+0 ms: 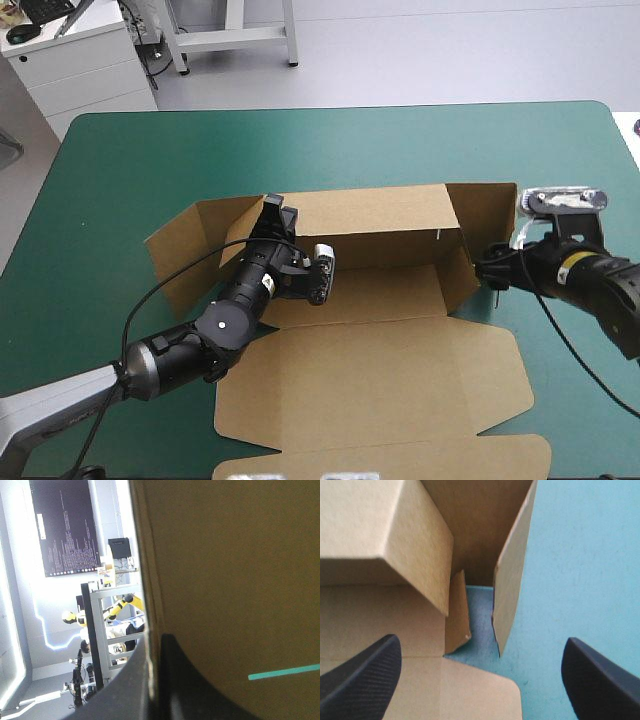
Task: Fold the box
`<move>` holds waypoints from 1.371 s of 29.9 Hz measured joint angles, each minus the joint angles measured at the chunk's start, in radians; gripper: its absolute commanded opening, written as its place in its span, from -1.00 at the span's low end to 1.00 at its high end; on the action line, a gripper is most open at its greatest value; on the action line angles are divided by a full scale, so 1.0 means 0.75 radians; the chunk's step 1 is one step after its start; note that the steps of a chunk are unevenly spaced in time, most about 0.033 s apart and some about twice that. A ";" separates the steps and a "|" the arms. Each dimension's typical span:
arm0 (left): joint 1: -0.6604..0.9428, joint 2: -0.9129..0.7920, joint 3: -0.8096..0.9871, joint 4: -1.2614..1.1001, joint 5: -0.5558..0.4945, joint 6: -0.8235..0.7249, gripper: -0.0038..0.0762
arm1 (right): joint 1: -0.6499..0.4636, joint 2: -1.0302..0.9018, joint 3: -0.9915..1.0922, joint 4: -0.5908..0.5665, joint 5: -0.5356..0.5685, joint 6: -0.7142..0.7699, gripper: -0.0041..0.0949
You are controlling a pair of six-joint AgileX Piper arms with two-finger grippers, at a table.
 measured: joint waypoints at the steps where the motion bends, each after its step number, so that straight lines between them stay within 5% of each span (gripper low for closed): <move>1: 0.000 0.000 0.000 0.000 0.000 -0.003 -0.93 | 0.000 0.025 -0.036 -0.008 0.007 0.003 0.71; 9: -0.002 -0.012 0.007 0.000 -0.002 -0.069 -0.93 | -0.197 0.210 -0.327 0.034 0.097 -0.116 0.71; 19: -0.050 -0.083 0.063 0.003 -0.040 -0.075 -0.93 | -0.591 0.539 -0.572 0.553 0.212 -0.537 0.71; 29: -0.077 -0.087 0.084 0.019 -0.028 -0.075 -0.93 | -0.610 0.943 -0.895 0.581 0.378 -0.590 0.71; 41: -0.081 -0.088 0.091 0.029 -0.023 -0.074 -0.93 | -0.686 0.967 -0.677 0.625 0.381 -0.655 0.71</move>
